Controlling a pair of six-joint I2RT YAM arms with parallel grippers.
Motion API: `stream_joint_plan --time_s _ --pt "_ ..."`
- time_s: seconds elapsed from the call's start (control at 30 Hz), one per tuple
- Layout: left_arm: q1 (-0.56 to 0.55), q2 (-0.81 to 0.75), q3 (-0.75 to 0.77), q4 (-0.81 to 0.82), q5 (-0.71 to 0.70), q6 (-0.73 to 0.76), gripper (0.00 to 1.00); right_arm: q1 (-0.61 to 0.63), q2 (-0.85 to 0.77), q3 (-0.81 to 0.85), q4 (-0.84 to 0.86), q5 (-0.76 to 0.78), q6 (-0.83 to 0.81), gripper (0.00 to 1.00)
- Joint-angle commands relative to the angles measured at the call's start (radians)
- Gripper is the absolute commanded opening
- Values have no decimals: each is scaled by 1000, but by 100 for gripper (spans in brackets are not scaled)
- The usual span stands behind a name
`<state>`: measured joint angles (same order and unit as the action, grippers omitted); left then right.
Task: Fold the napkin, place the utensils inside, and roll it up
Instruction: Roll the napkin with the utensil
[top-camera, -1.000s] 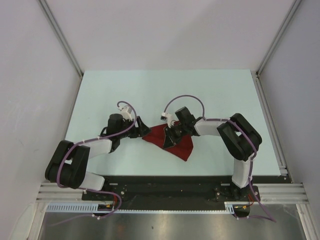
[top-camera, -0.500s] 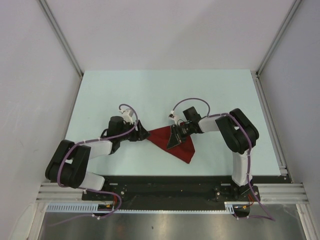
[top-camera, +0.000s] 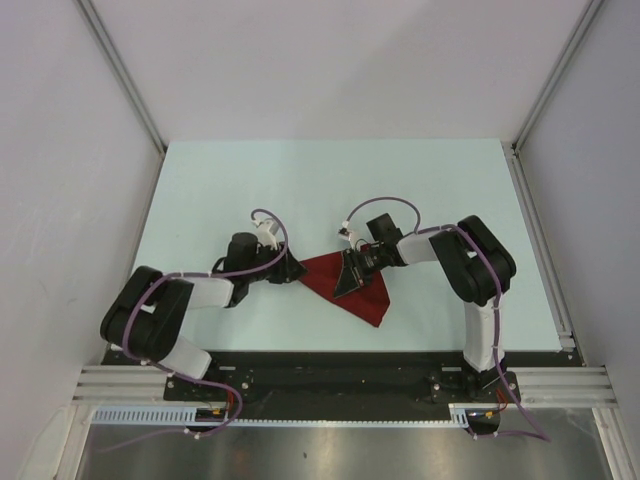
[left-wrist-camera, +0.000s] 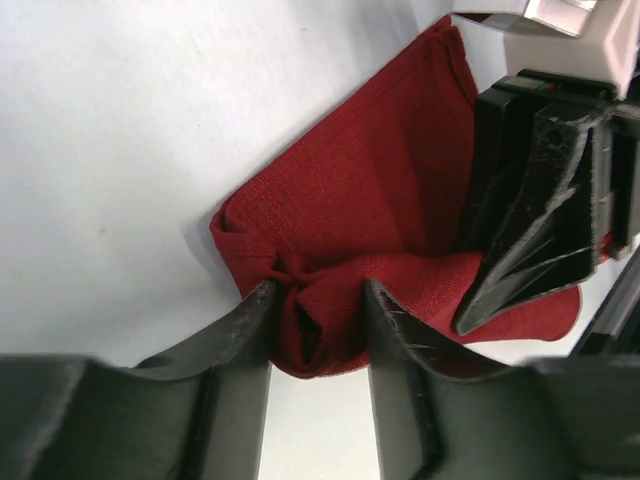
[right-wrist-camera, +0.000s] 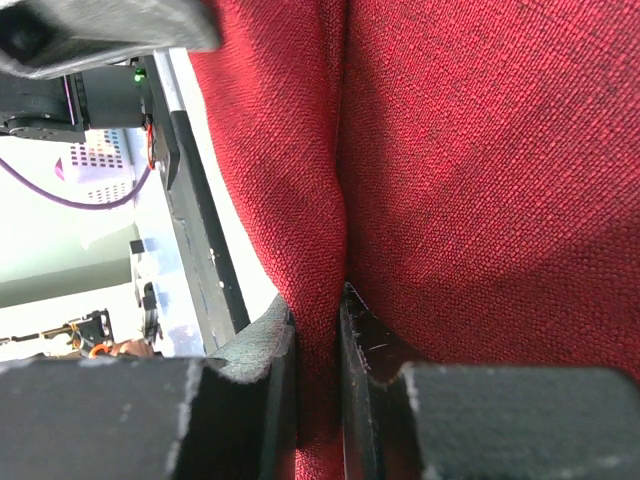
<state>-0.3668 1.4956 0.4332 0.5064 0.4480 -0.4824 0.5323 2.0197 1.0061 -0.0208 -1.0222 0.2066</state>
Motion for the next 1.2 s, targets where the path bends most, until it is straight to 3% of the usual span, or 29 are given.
stream_joint_plan --time_s 0.0,0.1,0.17,0.23,0.4,0.43,0.63,0.83,1.17 --pt "-14 52 44 34 9 -22 34 0 36 8 -54 91 -33 0" --pt "-14 86 61 5 0 -25 9 0 1 9 -77 132 -39 8" --pt "-14 103 68 -3 1 -25 0 -2 -47 12 -97 164 -47 30" --pt "-14 113 81 -15 1 -25 0 0 -87 23 -148 200 -59 53" --pt "-14 132 101 -45 4 -22 0 29 -286 45 -238 456 -90 62" --pt "-14 135 104 -49 4 -21 0 46 -312 46 -246 575 -104 65" --pt "-14 147 114 -75 8 -16 0 297 -412 29 -242 1090 -203 66" --pt "-14 157 121 -81 12 -18 0 495 -362 2 -160 1376 -318 66" --pt "-14 155 124 -85 18 -16 0 554 -268 -11 -143 1366 -342 63"
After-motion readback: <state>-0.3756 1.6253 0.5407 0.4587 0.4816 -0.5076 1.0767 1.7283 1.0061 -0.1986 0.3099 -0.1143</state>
